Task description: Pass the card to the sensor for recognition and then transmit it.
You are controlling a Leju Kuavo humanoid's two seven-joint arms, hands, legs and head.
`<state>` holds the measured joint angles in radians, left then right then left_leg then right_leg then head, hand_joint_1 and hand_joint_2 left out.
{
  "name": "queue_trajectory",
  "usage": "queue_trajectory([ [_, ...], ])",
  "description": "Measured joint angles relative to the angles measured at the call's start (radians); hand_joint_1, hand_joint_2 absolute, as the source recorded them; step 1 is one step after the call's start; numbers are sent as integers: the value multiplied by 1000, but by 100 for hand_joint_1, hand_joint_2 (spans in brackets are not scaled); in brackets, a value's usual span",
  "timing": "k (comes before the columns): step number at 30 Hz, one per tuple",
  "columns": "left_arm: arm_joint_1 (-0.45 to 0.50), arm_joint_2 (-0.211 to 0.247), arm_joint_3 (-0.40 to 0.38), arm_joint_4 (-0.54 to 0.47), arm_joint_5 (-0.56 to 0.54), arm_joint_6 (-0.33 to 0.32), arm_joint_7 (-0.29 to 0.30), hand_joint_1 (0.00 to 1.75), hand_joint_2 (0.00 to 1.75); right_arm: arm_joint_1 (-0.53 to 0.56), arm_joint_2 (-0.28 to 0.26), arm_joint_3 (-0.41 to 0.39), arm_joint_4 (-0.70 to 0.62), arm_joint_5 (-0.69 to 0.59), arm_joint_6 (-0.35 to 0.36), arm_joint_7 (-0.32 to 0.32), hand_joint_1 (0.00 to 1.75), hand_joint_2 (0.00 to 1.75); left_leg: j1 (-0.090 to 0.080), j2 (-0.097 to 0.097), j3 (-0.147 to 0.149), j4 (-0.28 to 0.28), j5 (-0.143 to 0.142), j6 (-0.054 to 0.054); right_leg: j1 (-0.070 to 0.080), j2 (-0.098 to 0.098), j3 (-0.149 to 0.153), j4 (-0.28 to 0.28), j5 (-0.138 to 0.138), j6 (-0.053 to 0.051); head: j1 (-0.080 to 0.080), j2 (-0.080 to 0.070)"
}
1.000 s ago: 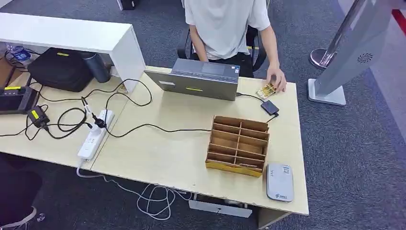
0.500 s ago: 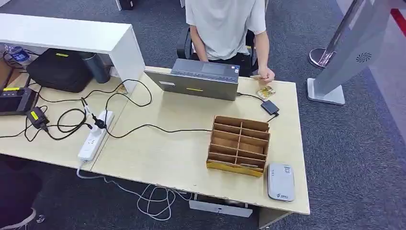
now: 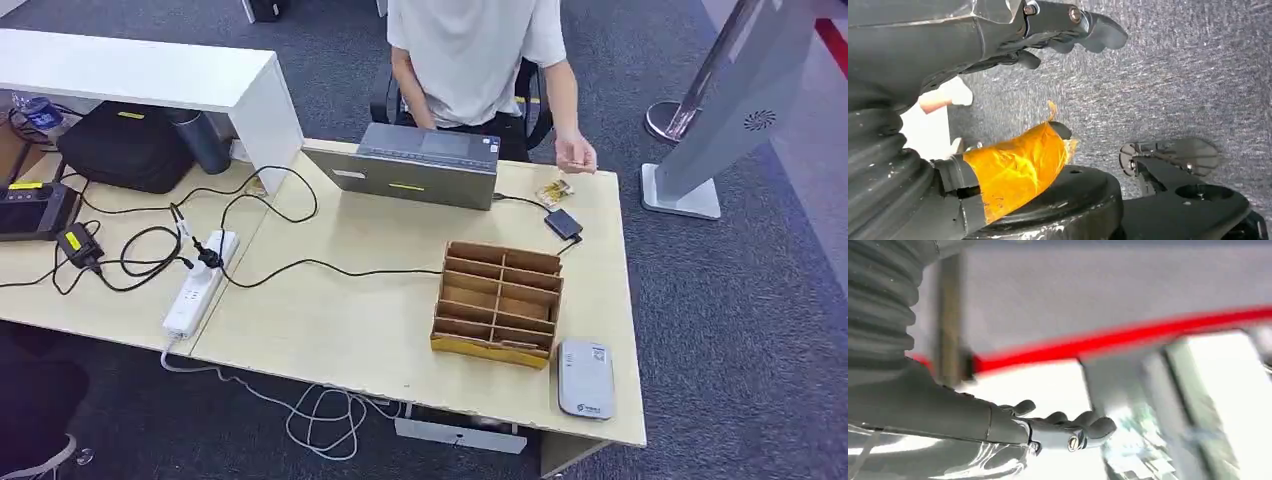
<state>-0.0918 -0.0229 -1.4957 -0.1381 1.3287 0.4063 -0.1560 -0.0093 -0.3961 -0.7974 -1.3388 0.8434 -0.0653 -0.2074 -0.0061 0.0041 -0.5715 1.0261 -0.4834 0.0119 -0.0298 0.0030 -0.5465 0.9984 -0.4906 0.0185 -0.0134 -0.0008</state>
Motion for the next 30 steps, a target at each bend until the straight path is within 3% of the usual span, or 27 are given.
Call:
queue_trajectory([
  [3, -3, 2, -15, 0, -25, 6, 5, 0, 175, -11, -67, 191, -132, 45, -26, 118, 0, 175, 1, 2, 1, 0, 1, -1, 1, 1, 0, 0, 0, 0, -1, 0],
  [7, -6, 2, -21, 0, -57, 28, -23, 0, 175, -93, -111, 410, -214, 142, -36, 184, 0, 175, 1, 2, 1, 0, 1, -2, 1, 1, -1, 3, 0, 0, -1, 0],
  [13, -21, 1, -24, 0, -170, 118, -108, 0, 175, -316, -125, 736, -214, 323, -27, 259, 0, 175, 2, 1, 0, 0, 4, -4, 1, 1, -2, 4, 1, -1, -1, 0],
  [16, -36, -5, -25, 0, -221, 128, -108, 0, 175, -428, -102, 872, -170, 379, -29, 285, 0, 175, 2, 1, 0, 0, 5, -4, 2, 1, -2, 4, 2, -2, -1, 0],
  [21, -49, -13, -25, 0, -244, 91, -119, 0, 175, -557, -29, 1048, -81, 399, -50, 306, 0, 175, 3, 0, 0, 0, 5, -5, 3, 1, -2, 5, 2, -2, -1, 0],
  [30, -49, -21, -25, 0, -215, -50, -138, 0, 175, -659, 101, 1189, 22, 367, -82, 317, 0, 175, 5, 0, -2, 0, 5, -5, 4, 0, -4, 5, 2, -2, -1, 0],
])
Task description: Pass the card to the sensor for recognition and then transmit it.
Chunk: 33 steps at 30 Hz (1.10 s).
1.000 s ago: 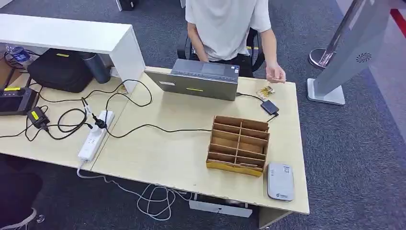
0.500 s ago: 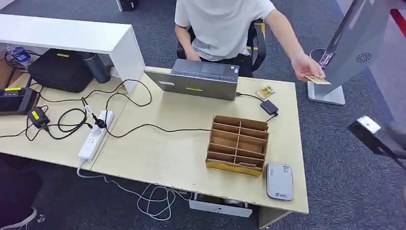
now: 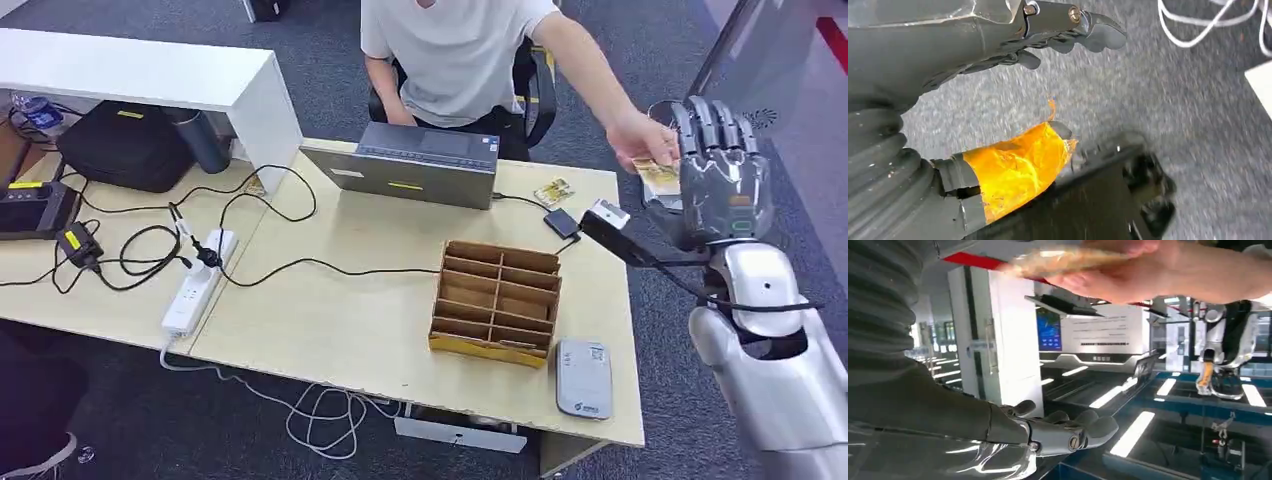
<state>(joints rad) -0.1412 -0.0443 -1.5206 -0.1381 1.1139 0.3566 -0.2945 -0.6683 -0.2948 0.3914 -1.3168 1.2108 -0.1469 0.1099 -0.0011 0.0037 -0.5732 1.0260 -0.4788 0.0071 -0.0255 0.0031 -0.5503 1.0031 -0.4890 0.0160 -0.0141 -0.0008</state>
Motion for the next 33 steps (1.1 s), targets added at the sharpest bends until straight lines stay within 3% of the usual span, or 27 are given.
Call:
queue_trajectory([
  [5, 4, -5, 0, 0, 11, -21, -2, 0, 175, -13, 37, 27, 28, -29, -5, 0, 0, 175, 0, -1, 0, 0, 0, 0, 0, -1, 0, 0, 0, 0, 0, 0],
  [6, 5, -8, 0, 0, 14, -18, -2, 0, 175, -12, 40, 30, 31, -30, -7, 0, 112, 175, 0, -1, 0, 0, 0, 0, 0, -1, 0, 0, 0, 0, 0, 0],
  [7, 6, -11, 0, 0, 15, -15, -2, 0, 175, -12, 43, 33, 34, -36, -9, 0, 175, 175, 0, -1, 0, 0, 0, 0, 0, -1, 0, 0, 0, 0, 0, 0],
  [26, 15, -25, 0, 0, 6, -35, 2, 0, 175, 25, 52, 45, 17, -85, -24, -5, 175, 175, 0, -1, -1, 1, 0, 0, 0, -1, -1, 0, 0, 0, 0, 0],
  [33, 14, -28, 0, 0, -17, -67, 33, 0, 175, 67, 53, 48, -34, -91, -44, -13, 175, 175, 0, -1, -1, 1, 0, 0, 0, -1, -1, 0, 0, 0, 0, 0],
])
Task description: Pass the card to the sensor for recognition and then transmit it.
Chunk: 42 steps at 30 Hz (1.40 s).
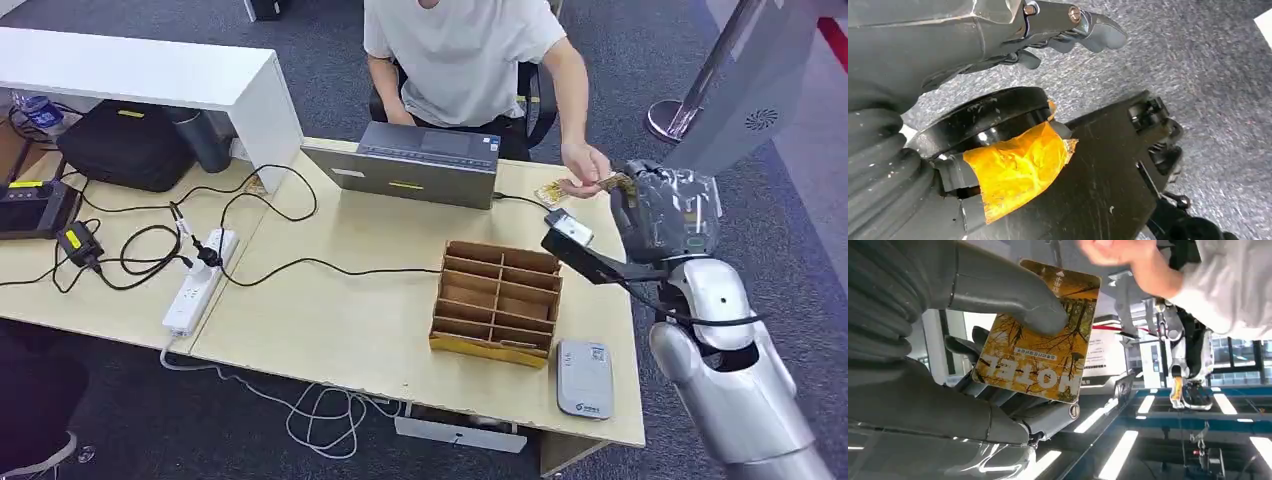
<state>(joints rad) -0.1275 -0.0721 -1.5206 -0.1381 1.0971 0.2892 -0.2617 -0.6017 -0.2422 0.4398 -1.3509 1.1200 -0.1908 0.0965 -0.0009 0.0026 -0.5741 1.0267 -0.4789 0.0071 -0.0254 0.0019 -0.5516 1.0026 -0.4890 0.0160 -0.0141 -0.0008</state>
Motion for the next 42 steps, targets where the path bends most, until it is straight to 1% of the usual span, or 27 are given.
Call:
queue_trajectory([
  [4, 1, 0, 0, 0, 8, 46, 7, 0, 175, 86, -17, -12, -79, 10, -51, -8, 175, 175, 0, -1, 0, 0, 0, 0, 0, -1, 0, 0, 0, 0, 0, 0],
  [7, 2, 0, 0, 0, 18, 59, 12, 0, 175, 170, -39, -31, -148, 33, -84, -25, 175, 175, 0, -2, 0, 0, -1, -1, 0, -1, 0, 0, 0, 0, 0, 0],
  [14, 3, 14, 0, 0, 30, 38, 34, 0, 175, 414, -90, -120, -302, 95, -159, -60, 175, 175, 0, -2, -1, 0, -1, -1, 0, -1, 0, -1, -1, 0, 0, 0],
  [21, 3, 21, 0, 0, 39, 43, 42, 0, 175, 582, -101, -206, -365, 103, -197, -73, 175, 175, 0, -2, -1, 0, -1, -1, 0, -1, -1, -1, -1, 0, 0, 0],
  [29, 3, 22, 0, 0, 44, 47, 43, 0, 175, 643, -101, -243, -383, 102, -198, -79, 175, 175, 0, -1, -1, 0, -1, -1, 0, -1, 0, -1, -1, 0, 0, 0],
  [32, 3, 22, 0, 0, 41, 47, 62, 0, 175, 668, -95, -245, -378, 125, -200, -82, 175, 175, 0, -1, -1, 0, -1, -1, 0, -1, 0, -1, -1, 0, 0, 0],
  [37, -1, 22, 0, 0, 27, 47, 73, 0, 175, 678, -49, -235, -299, 188, -210, -79, 175, 175, 1, -1, -1, 0, -1, -1, 1, -1, 0, -1, -1, 0, 0, 0],
  [42, -4, 22, 0, 0, 10, 50, 87, 0, 175, 659, 3, -193, -188, 223, -207, -68, 175, 175, 2, -1, -1, 0, -1, -1, 2, 0, 0, -1, -1, 0, 0, 0],
])
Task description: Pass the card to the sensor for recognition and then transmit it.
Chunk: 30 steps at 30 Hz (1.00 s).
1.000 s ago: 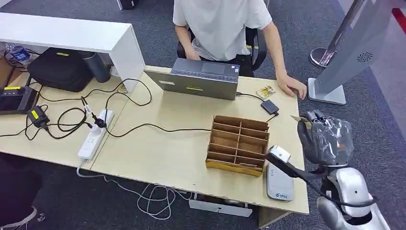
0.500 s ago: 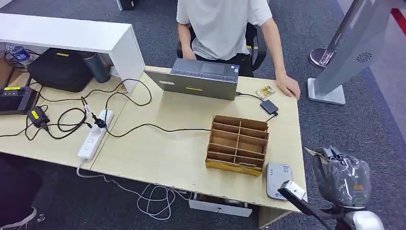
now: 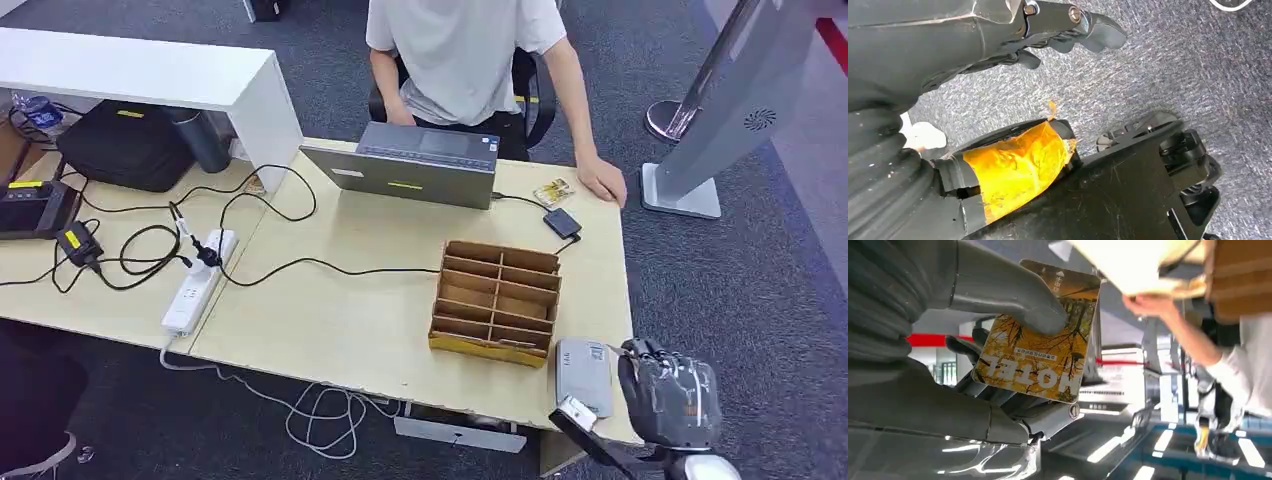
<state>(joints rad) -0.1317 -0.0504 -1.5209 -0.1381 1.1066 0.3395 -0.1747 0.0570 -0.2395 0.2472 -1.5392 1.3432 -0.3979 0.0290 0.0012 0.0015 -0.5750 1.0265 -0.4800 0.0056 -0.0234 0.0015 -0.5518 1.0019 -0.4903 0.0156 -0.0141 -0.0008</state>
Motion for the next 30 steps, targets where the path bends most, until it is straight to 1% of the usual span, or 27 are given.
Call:
queue_trajectory([
  [4, -3, 0, 0, 0, -13, 0, 8, 0, 175, -24, 33, 42, 87, 19, 4, 8, 175, 175, 0, 0, 0, 0, 0, 0, 0, 0, 0, 0, 0, 0, 0, 0],
  [7, -6, 0, 0, 0, -18, 0, 10, 0, 175, -35, 51, 63, 129, 22, 6, 11, 175, 175, 0, 0, 0, 0, 0, 0, 0, 0, 0, 0, 0, 0, 0, 0],
  [16, -10, 0, 0, 0, -19, 0, 22, 0, 175, -39, 81, 109, 204, 22, 8, 21, 175, 175, 0, 0, 0, 0, 0, 0, 0, 0, 0, 0, 0, 0, 0, 0],
  [25, -10, 0, 0, 0, -21, 0, 26, 0, 175, -48, 84, 131, 244, 20, 0, 46, 175, 175, 0, 0, 0, 0, 0, 0, 0, 0, 0, 0, 0, 0, 0, 0],
  [30, -10, 2, 0, 0, -22, 0, 26, 0, 175, -55, 68, 122, 197, 1, 14, 63, 175, 175, 0, 0, 0, 0, 0, 0, 0, 0, 0, 0, 1, -1, 0, 0],
])
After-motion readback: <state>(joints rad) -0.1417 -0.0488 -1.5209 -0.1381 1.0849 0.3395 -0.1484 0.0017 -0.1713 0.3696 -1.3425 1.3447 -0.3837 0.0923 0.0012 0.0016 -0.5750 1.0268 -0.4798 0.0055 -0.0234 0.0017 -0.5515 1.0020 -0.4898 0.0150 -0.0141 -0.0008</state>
